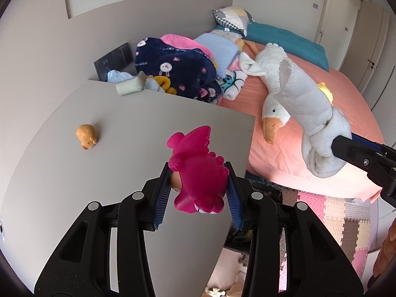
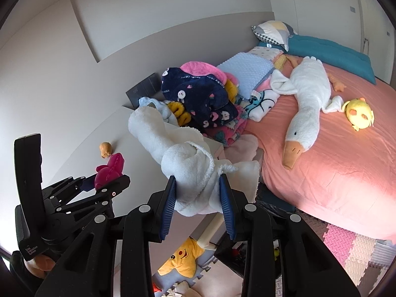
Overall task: Collect trash
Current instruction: 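Lift the towel rabbit and pink toy and carry them over the bin, then open both grippers to drop the towel rabbit and pink toy into the bin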
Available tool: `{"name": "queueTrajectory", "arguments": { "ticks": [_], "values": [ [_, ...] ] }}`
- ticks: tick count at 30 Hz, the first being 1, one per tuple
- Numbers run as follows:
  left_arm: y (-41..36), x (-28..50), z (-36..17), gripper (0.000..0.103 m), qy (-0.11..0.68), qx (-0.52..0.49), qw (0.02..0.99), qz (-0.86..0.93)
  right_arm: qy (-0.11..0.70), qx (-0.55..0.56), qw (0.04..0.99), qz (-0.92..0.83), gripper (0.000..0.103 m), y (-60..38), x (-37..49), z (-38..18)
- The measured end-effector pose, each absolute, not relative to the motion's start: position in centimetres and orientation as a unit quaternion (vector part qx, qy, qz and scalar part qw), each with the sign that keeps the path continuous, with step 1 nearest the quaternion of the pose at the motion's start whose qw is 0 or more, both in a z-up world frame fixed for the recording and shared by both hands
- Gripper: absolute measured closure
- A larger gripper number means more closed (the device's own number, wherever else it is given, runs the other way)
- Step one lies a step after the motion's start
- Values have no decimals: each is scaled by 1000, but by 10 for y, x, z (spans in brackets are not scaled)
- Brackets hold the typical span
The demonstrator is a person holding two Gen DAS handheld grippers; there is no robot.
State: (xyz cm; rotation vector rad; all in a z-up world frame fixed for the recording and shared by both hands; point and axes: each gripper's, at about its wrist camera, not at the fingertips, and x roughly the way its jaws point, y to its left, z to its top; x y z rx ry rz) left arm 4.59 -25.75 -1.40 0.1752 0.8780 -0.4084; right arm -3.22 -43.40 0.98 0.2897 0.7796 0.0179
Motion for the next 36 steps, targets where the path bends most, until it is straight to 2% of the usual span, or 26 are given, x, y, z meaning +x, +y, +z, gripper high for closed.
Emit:
{"name": "queueTrajectory", "arguments": {
  "ticks": [34, 36],
  "values": [
    [-407, -10, -21, 62, 412, 166, 833, -331, 352, 197, 907, -121, 67, -559, -108, 3],
    [-411, -10, -22, 62, 413, 170, 829, -335, 354, 199, 905, -124, 63, -563, -108, 2]
  ]
}}
